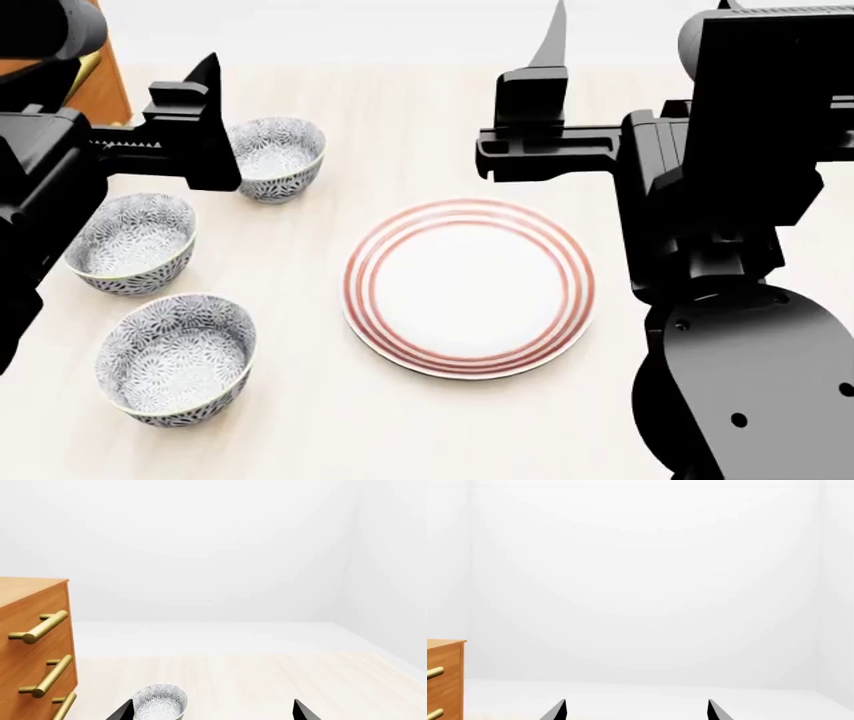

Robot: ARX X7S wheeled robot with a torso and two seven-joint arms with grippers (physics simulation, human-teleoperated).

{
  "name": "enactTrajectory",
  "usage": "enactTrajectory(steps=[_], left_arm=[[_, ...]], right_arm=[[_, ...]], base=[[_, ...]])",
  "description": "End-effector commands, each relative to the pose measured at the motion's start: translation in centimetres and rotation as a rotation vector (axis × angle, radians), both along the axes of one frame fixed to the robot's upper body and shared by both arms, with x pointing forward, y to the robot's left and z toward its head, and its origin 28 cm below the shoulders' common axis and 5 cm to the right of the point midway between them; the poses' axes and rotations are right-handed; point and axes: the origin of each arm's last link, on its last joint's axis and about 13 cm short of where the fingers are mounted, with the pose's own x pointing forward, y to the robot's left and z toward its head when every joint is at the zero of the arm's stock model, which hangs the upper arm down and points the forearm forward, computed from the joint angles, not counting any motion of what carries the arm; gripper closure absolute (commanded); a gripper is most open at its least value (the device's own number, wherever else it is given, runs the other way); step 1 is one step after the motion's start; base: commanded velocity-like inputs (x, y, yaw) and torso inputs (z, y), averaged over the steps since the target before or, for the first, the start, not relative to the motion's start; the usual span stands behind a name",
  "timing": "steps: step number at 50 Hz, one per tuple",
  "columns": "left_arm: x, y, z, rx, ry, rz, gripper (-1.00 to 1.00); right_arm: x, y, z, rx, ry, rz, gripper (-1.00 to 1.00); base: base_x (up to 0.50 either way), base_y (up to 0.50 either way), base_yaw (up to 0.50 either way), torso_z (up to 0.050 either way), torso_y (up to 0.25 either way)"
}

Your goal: Put the bowl at the front on the plate.

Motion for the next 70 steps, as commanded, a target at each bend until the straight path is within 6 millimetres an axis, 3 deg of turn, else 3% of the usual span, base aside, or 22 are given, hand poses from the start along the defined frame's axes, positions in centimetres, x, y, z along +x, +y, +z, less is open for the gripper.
enactTrajectory(steps=[1,70], left_arm=[[0.01,0.01,-0.11,-0.001,0.004,0.001,-1.0],[0.06,0.12,-0.18,0.001,0.002,0.011,-1.0]], right_arm=[[0.01,0.03,0.04,0.001,0.0,0.002,-1.0],[0.15,0.09,-0.14,0.003,0.011,0.006,-1.0]], base=[[0.06,0.0,0.0,0.0,0.0],[0.06,0.0,0.0,0.0,0.0]])
